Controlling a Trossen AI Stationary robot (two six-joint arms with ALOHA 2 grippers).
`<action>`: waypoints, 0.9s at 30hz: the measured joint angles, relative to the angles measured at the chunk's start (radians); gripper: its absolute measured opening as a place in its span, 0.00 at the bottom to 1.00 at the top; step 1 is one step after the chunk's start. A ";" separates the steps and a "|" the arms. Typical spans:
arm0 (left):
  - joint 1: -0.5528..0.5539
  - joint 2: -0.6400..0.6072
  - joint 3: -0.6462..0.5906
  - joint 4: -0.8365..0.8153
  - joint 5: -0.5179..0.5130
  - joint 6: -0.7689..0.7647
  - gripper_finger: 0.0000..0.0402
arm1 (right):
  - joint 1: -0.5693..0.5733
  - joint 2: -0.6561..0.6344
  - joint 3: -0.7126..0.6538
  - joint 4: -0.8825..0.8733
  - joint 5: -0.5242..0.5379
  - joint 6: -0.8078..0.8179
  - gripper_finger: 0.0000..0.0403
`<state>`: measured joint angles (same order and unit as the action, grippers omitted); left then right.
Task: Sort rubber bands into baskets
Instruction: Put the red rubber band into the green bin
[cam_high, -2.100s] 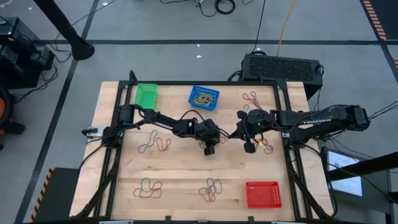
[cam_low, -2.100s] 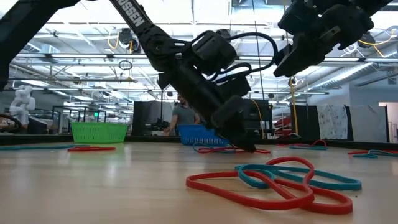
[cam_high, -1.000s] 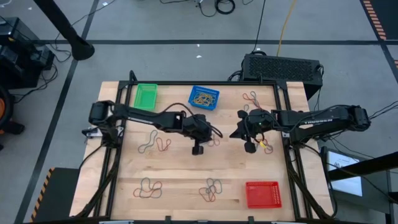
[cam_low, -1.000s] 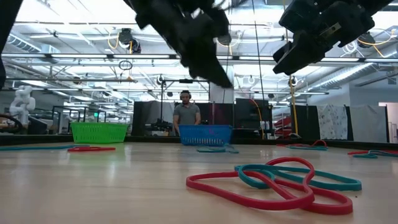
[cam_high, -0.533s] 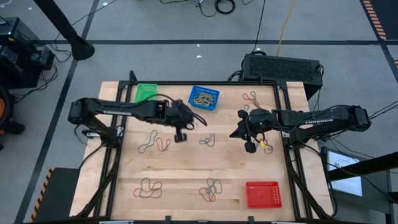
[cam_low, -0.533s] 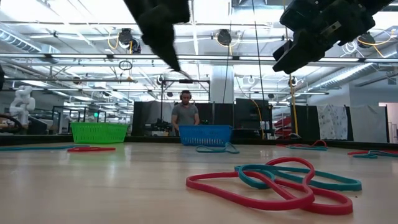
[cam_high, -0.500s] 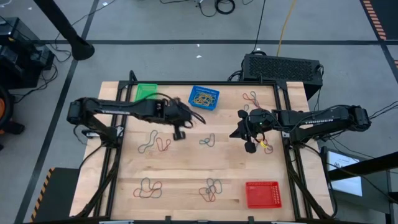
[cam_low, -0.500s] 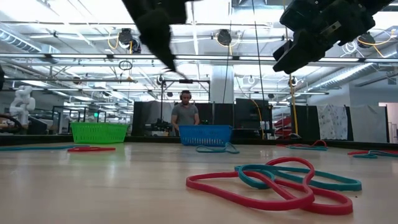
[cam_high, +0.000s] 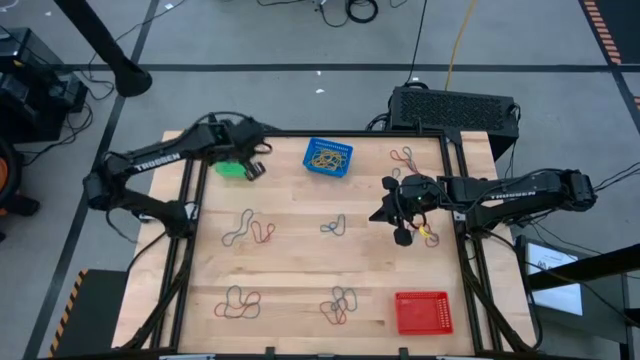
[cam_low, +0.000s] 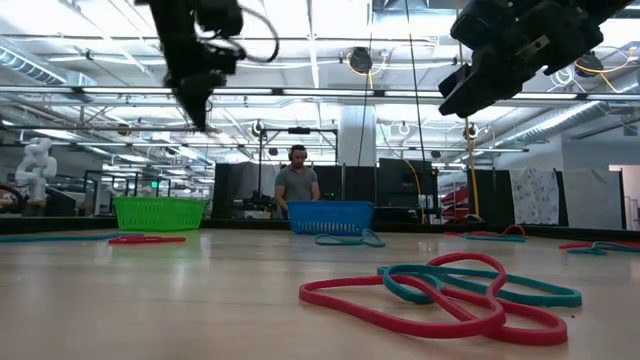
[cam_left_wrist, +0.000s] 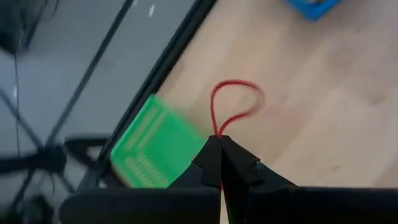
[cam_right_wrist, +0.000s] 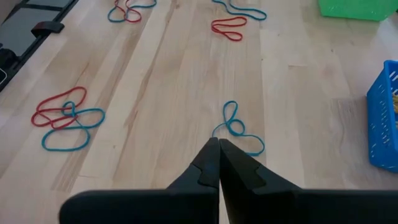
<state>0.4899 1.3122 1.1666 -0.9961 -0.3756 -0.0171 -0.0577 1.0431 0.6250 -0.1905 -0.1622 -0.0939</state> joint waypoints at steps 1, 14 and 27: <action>0.039 -0.004 -0.013 0.000 0.001 0.000 0.00 | 0.000 0.000 0.000 -0.001 0.000 -0.001 0.00; 0.330 -0.005 -0.149 0.073 0.117 0.023 0.00 | 0.000 0.000 0.000 -0.002 0.000 -0.022 0.00; 0.420 0.012 -0.160 0.100 0.141 -0.031 0.00 | -0.002 0.000 0.000 0.094 0.026 -0.023 0.00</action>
<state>0.9094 1.3241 1.0065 -0.8966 -0.2346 -0.0479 -0.0597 1.0436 0.6250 -0.0960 -0.1358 -0.1173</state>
